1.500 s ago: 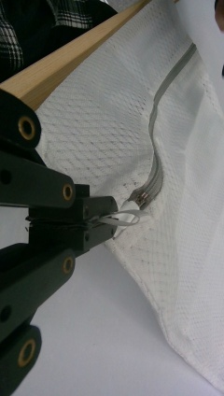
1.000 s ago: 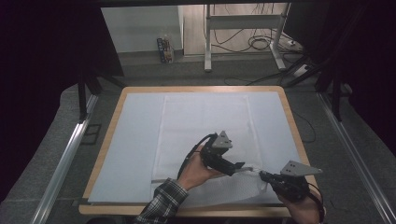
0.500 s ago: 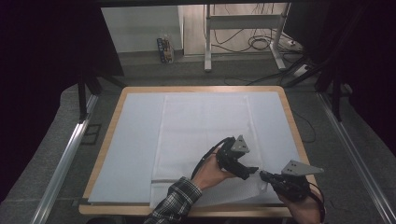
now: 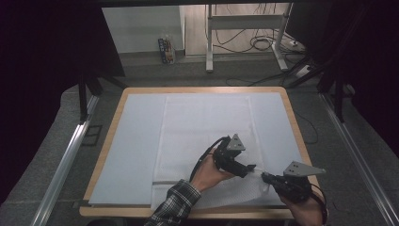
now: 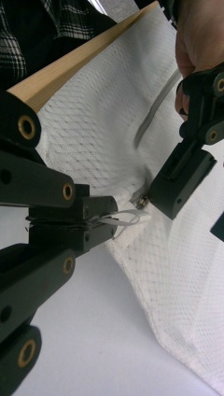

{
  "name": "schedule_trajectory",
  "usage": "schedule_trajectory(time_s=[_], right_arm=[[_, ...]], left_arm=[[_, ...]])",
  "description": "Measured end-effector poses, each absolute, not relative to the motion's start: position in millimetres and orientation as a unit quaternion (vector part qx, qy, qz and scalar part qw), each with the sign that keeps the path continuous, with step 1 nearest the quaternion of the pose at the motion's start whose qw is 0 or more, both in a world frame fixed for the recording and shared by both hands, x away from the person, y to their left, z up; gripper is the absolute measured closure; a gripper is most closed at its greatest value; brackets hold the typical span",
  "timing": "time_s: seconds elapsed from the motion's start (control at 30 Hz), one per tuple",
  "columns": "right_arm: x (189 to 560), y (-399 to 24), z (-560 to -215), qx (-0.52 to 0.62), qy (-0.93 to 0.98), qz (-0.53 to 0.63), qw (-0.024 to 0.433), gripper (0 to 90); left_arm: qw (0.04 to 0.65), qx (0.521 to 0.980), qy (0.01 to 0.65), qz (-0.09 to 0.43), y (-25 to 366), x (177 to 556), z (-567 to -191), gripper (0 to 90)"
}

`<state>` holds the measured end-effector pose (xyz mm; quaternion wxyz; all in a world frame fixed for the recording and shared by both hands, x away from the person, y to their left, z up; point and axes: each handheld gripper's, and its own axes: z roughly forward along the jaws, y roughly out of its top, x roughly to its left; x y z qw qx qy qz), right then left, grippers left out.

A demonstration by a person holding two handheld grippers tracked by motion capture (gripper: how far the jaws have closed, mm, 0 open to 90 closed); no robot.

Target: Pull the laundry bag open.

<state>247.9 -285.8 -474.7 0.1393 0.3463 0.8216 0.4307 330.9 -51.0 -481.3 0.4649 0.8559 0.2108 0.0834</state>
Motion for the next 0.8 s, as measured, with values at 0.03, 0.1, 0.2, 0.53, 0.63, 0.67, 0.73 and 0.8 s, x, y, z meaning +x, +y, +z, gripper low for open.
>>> schedule_trajectory(time_s=[0.03,0.1,0.2,0.53,0.63,0.67,0.73,0.8], right_arm=[[248,-285,-474,0.345,0.824,0.427,0.141,87.3],[247,-284,-475,0.342,0.825,0.426,0.142,87.2],[247,-284,-475,0.342,0.826,0.423,0.145,87.2],[247,-285,-474,0.342,0.826,0.424,0.147,87.1],[247,-285,-474,0.340,0.826,0.424,0.149,87.1],[247,-285,-474,0.339,0.826,0.424,0.149,87.1],[246,-284,-474,0.338,0.828,0.422,0.150,87.2],[247,-284,-474,0.337,0.828,0.421,0.150,87.1]], left_arm=[[0.465,0.856,0.211,0.082,-49,330,-482,14.4],[0.466,0.855,0.214,0.078,-46,330,-484,15.7],[0.465,0.858,0.208,0.063,-37,330,-486,19.0],[0.468,0.867,0.173,0.003,-29,325,-490,38.6],[0.454,0.877,0.159,-0.009,-33,323,-492,44.3],[0.454,0.878,0.154,-0.020,-35,323,-494,45.4],[0.451,0.880,0.148,-0.029,-37,322,-494,51.7],[0.447,0.882,0.144,-0.037,-37,322,-494,55.7]])
